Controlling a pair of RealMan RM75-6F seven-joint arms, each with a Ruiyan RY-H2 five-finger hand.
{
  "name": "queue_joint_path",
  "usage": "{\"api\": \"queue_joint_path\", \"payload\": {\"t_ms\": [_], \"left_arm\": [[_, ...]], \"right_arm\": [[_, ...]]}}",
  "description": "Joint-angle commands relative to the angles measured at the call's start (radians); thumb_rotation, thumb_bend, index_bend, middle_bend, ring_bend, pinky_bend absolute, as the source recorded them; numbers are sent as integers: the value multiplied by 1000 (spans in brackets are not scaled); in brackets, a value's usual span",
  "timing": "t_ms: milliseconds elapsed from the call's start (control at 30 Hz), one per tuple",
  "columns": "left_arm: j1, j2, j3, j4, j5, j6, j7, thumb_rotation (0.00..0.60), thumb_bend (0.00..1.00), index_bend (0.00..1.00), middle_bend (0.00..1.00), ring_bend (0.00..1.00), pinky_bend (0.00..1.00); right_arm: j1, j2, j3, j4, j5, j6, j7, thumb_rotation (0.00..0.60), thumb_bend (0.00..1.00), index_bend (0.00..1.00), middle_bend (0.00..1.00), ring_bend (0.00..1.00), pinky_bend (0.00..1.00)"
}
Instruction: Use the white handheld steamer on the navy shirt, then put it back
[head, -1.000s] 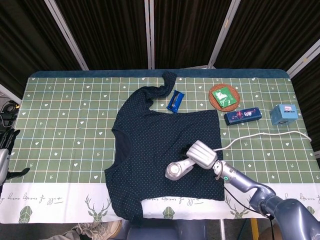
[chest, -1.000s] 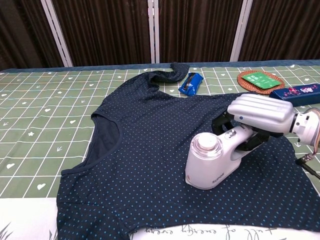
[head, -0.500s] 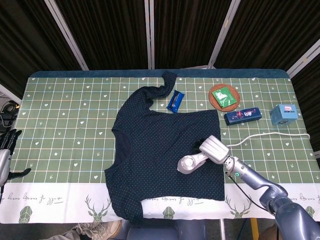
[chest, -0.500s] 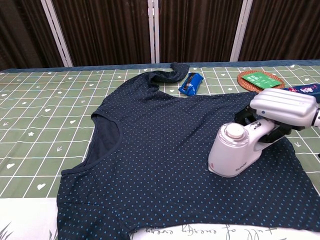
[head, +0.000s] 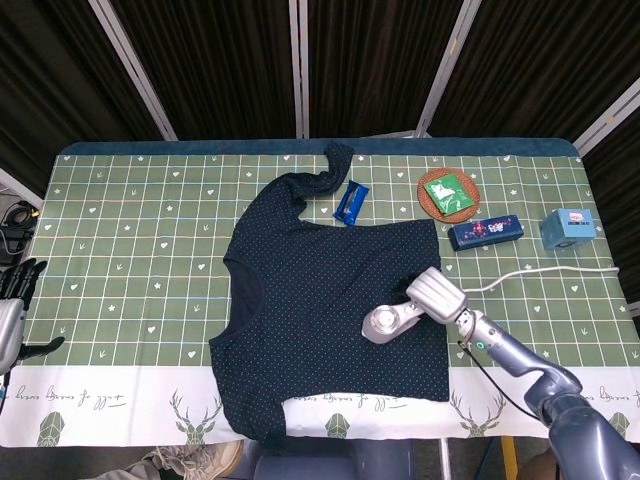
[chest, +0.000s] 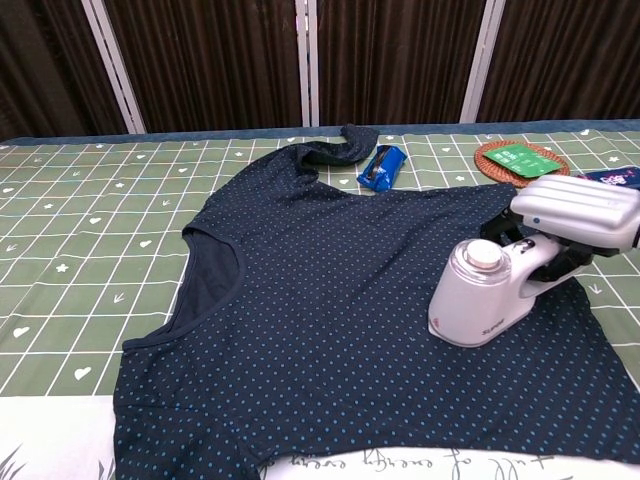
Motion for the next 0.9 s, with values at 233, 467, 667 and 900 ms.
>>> {"api": "queue_joint_path", "payload": {"t_ms": [233,467,667,900], "left_arm": [[-2,0,-1,1,-3,-2,-2,600,0,0,0,0,0],[-2,1,0,1,-3,-4,-3,600,0,0,0,0,0],[-3,0,0,3,-4,-3,-2,600,0,0,0,0,0],[-4,-3,1,4,-4,-2,2,600,0,0,0,0,0]], "right_arm": [[26,2,-11,-60,-25,34,-14,600,277,667,626,601,847],[47,15,-29,-139,-56,49,-51,600,276,667,626,601,847],[59,32,-40,-221,-80,67,-96,600,266,666,627,601,846],[61,40,-46,-260,-87,58,-126,600,265,666,627,601,846]]}}
